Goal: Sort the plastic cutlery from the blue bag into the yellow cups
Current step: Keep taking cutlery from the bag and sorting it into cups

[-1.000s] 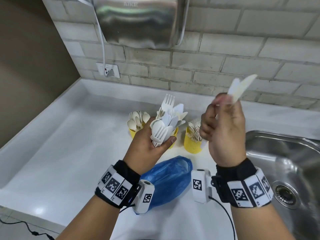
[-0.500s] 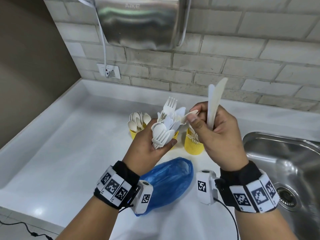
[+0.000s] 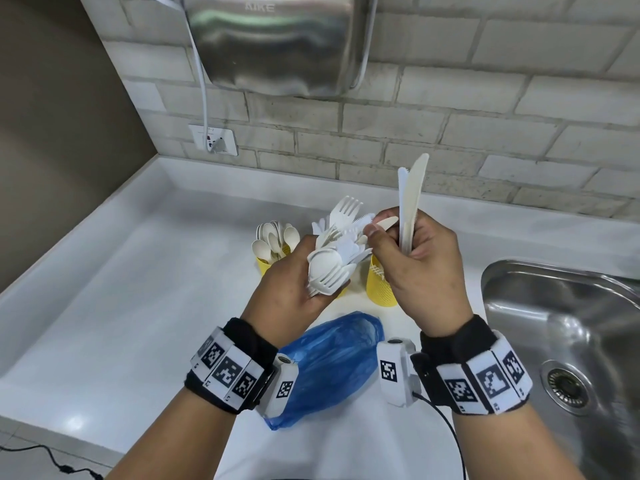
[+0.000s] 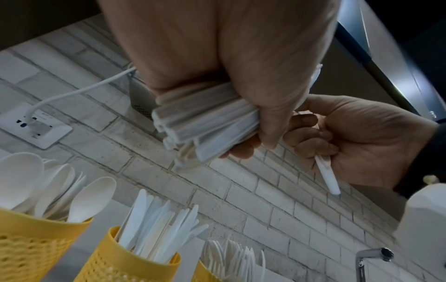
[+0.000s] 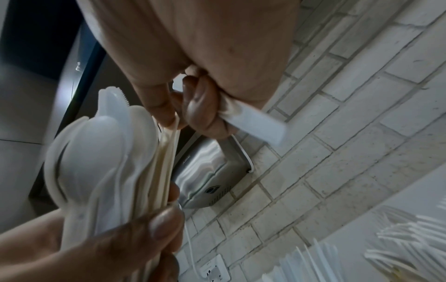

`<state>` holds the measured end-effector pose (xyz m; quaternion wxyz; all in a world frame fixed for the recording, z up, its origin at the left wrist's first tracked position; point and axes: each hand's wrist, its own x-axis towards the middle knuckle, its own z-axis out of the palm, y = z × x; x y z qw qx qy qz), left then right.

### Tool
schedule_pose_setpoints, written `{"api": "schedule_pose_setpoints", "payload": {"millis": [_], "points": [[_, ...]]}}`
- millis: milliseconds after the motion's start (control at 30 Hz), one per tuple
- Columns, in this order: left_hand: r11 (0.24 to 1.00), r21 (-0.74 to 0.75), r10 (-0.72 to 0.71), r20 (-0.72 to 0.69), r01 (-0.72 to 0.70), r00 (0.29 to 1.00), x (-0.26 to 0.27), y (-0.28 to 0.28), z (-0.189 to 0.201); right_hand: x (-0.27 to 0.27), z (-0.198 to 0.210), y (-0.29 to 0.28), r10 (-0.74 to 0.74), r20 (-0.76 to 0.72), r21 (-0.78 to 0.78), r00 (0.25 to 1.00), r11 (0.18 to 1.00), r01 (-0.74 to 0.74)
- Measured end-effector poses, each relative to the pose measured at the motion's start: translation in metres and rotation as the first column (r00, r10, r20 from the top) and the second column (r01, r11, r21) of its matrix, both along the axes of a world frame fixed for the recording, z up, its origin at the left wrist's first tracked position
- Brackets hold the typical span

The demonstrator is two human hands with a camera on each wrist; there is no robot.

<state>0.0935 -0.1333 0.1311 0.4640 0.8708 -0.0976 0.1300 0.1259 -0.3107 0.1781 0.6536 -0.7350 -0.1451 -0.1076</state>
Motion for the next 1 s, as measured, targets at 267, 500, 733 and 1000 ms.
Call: {"api": "schedule_pose_setpoints", "payload": {"millis": [267, 500, 733, 1000], "points": [[0.995, -0.094, 0.019, -0.067, -0.026, 0.998, -0.003, 0.001, -0.005, 0.009, -0.002, 0.0, -0.129, -0.007, 0.191, 0.992, 0.973, 0.128], [0.99, -0.14, -0.007, -0.073, -0.003, 0.997, -0.007, -0.002, -0.002, 0.011, -0.008, -0.003, -0.007, -0.05, 0.188, 0.999, 0.982, 0.017], [0.992, -0.128, -0.026, -0.046, 0.02, 0.999, -0.006, -0.007, 0.001, -0.001, -0.018, 0.01, -0.002, -0.104, 0.364, 0.995, 0.93, 0.04], [0.983, -0.178, 0.011, -0.124, -0.033, 0.992, -0.011, -0.01, 0.0, 0.024, -0.009, -0.008, -0.13, -0.216, 0.682, 0.968, 0.689, 0.245]]}}
